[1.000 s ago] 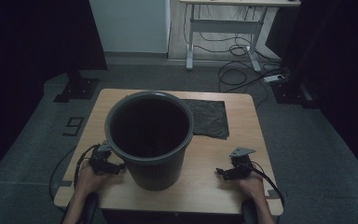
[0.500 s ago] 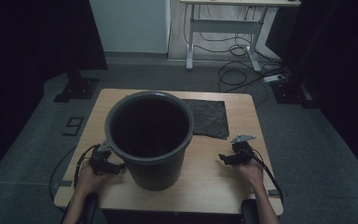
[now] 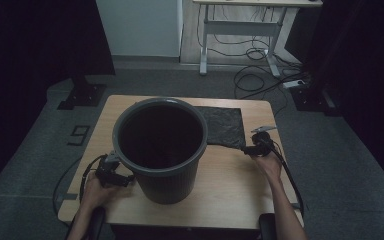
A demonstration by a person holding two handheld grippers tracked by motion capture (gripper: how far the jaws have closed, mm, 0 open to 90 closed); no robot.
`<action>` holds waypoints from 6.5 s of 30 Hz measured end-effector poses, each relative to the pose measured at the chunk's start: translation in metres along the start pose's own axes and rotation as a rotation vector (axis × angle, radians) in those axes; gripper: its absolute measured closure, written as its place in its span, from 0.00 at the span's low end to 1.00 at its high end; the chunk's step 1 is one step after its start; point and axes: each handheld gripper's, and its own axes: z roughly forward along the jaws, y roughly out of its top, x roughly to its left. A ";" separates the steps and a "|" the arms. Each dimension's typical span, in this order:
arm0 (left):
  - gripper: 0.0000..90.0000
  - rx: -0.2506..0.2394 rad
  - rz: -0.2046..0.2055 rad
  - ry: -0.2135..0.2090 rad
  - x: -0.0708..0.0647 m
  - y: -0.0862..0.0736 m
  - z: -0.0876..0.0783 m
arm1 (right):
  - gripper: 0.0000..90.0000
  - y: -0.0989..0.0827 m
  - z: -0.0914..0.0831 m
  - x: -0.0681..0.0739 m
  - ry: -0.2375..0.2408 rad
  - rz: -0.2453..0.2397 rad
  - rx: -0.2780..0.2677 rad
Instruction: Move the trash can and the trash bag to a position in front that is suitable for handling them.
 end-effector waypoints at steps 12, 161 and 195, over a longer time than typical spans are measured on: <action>0.00 0.001 0.000 0.000 0.000 0.000 0.000 | 0.47 0.024 0.037 -0.004 -0.019 0.028 0.024; 0.00 0.002 -0.004 0.006 -0.004 0.003 0.003 | 0.99 -0.015 0.009 -0.010 -0.092 0.091 0.153; 0.00 0.000 0.004 -0.005 -0.015 0.003 -0.028 | 0.14 -0.103 -0.096 -0.034 -0.147 0.120 0.002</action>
